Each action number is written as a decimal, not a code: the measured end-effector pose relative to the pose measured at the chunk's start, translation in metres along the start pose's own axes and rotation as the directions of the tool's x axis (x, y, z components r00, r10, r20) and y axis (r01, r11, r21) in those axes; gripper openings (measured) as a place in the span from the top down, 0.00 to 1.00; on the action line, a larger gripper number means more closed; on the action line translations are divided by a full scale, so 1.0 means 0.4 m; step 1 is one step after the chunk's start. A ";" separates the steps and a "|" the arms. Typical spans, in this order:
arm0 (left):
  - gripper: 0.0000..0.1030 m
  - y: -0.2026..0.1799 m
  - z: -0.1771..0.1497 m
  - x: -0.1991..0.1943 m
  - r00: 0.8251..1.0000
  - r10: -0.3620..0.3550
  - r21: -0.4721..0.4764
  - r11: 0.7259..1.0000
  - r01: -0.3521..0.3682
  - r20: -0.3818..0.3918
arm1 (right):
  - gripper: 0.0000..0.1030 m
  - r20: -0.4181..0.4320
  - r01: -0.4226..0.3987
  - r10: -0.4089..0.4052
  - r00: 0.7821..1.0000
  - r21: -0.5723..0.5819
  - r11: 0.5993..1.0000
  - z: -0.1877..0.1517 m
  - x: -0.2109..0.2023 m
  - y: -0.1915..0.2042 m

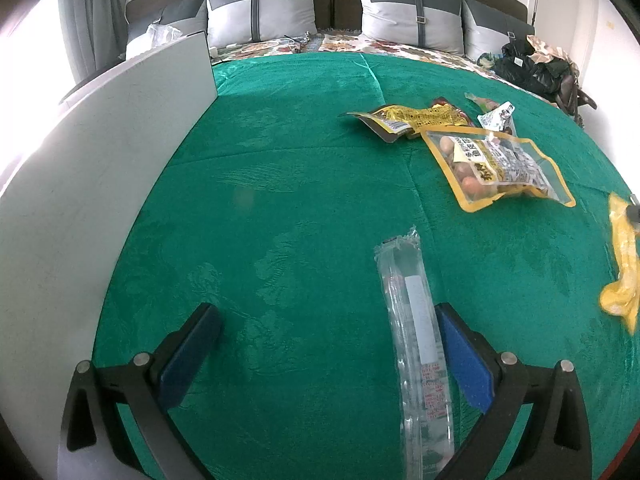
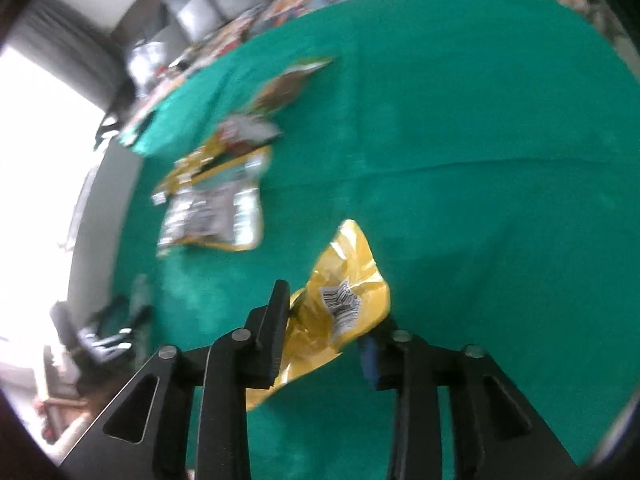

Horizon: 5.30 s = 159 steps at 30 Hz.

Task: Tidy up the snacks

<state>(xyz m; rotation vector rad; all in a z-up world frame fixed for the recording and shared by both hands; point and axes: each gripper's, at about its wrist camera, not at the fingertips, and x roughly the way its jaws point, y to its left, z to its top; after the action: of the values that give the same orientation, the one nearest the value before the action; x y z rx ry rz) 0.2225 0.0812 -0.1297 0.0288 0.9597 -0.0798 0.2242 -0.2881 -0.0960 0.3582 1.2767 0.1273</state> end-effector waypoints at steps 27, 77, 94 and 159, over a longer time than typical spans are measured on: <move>0.00 -0.001 0.000 -0.001 1.000 0.000 -0.001 1.000 0.000 -0.001 | 0.29 0.039 0.220 -0.231 0.972 -0.490 0.844 -0.168 0.125 0.267; 0.00 -0.001 0.000 0.001 1.000 0.001 -0.001 1.000 -0.001 0.001 | 0.14 0.125 0.269 -0.238 0.963 -0.465 0.844 -0.195 0.046 0.223; 0.00 -0.003 -0.002 -0.003 1.000 -0.002 -0.001 1.000 0.002 -0.002 | 0.11 0.238 0.249 -0.169 0.956 -0.360 0.899 -0.250 0.071 0.152; 0.59 0.788 -0.133 -0.397 0.990 0.093 -0.577 0.817 -0.017 0.103 | 0.36 -0.251 -0.498 0.432 0.866 -0.364 0.787 -0.179 0.198 1.283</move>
<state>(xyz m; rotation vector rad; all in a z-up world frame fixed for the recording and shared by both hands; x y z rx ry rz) 0.1139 0.4073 -0.0337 -0.5067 0.8221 0.2653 0.2326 0.2298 -0.0158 0.2884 1.2510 0.8605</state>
